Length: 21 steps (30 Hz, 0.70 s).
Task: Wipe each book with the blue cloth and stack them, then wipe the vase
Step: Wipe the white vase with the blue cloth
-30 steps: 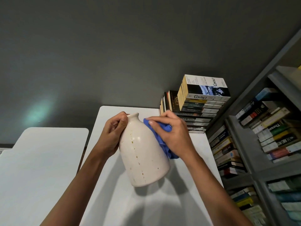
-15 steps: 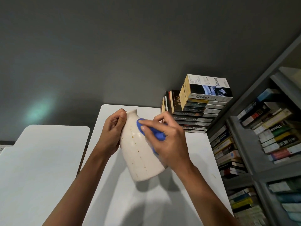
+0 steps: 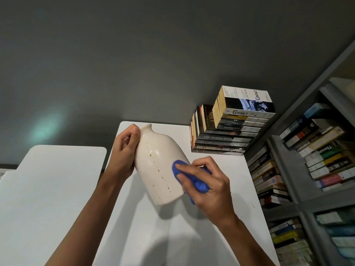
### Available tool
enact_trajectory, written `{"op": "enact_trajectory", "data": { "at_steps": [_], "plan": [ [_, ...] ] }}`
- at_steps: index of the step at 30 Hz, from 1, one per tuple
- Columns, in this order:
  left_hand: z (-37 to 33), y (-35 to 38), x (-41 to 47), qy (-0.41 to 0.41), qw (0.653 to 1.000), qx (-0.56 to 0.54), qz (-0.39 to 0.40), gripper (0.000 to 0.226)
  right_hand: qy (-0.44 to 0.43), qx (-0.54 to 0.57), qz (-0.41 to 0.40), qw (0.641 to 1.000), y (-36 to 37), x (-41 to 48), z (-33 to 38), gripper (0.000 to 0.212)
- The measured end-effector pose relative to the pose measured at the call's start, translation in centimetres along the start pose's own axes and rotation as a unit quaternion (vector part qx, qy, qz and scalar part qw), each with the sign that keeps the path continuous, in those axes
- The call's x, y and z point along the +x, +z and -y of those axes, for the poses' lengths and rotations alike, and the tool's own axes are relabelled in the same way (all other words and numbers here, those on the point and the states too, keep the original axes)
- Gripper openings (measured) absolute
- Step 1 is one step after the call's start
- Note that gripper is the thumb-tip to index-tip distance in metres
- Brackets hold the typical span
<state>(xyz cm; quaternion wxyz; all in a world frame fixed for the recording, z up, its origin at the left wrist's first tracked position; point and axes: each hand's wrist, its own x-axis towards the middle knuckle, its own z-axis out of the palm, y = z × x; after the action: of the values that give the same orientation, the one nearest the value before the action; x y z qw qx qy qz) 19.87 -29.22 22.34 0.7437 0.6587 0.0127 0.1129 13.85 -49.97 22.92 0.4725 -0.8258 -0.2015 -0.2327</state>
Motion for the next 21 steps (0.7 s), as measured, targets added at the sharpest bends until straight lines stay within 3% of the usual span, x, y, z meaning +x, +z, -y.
{"op": "enact_trajectory", "data": {
  "at_steps": [4,6,10,17,21],
  "plan": [
    [0.1,0.0,-0.2,0.008,1.0,0.013,0.006,0.043,0.067,-0.016,-0.034,0.997,0.0,0.6,-1.5,0.022],
    [0.0,0.5,-0.4,0.006,1.0,0.015,0.005,0.045,0.055,-0.02,-0.043,0.997,0.7,1.6,-0.4,0.02],
    [-0.1,0.2,-0.7,0.006,1.0,0.009,-0.006,0.04,-0.049,-0.05,-0.019,0.997,0.7,-0.1,0.9,0.014],
    [-0.1,0.2,-0.6,0.021,0.999,0.032,-0.014,0.04,0.061,-0.026,-0.064,0.996,1.0,0.4,-0.7,0.018],
    [-0.3,0.5,-0.7,0.026,0.999,0.034,-0.018,0.042,0.01,-0.038,-0.046,0.998,1.5,0.7,0.7,0.016]
  ]
}}
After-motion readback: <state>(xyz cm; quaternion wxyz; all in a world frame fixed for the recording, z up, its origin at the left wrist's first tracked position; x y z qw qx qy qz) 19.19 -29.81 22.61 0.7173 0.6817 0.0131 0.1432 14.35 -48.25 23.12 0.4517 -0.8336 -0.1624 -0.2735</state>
